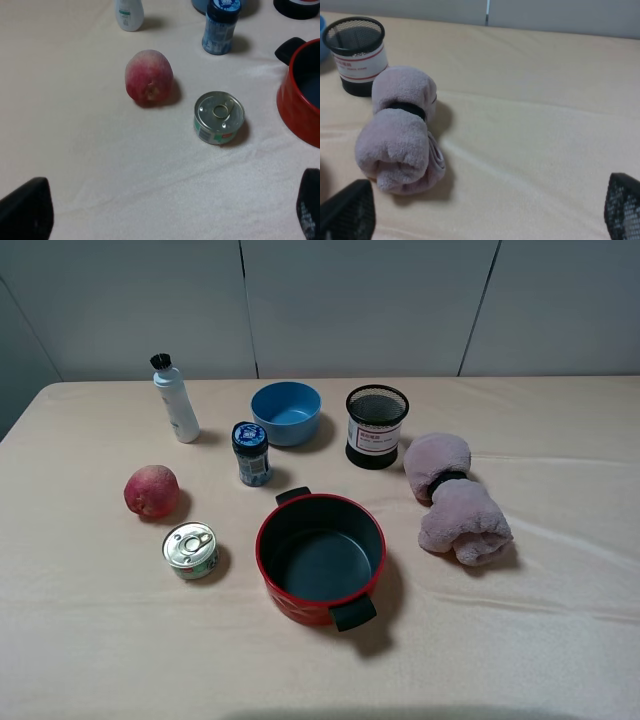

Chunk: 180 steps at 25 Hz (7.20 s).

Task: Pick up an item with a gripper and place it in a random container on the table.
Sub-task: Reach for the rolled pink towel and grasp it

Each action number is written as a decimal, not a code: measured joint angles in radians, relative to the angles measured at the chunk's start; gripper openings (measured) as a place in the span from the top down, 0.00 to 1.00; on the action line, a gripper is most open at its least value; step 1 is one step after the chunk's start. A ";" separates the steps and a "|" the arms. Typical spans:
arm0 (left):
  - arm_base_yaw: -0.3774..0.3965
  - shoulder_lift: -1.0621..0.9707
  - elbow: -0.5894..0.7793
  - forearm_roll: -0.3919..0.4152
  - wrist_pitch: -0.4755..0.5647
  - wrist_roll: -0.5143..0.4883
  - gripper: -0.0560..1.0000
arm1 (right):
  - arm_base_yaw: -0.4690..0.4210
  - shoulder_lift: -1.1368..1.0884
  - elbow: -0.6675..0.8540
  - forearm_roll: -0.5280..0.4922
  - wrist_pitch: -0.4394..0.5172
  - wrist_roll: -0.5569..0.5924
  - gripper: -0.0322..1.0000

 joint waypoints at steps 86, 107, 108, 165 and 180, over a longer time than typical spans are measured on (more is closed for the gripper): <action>-0.586 1.648 -1.030 -0.024 -0.104 0.346 0.01 | 0.000 0.000 0.000 0.001 0.000 0.000 0.30; -0.804 2.013 -1.420 0.203 -0.007 0.737 0.01 | 0.000 0.000 0.000 0.001 0.000 0.000 0.30; -0.811 2.021 -1.422 0.217 -0.017 0.769 0.01 | 0.000 0.000 0.000 0.001 0.000 0.000 0.30; -0.897 2.427 -1.433 0.266 -0.425 1.260 0.08 | 0.000 0.000 0.000 0.011 0.000 0.000 0.30; -0.897 2.427 -1.436 0.245 -0.470 1.260 0.56 | 0.000 0.000 0.000 0.011 0.000 0.000 0.30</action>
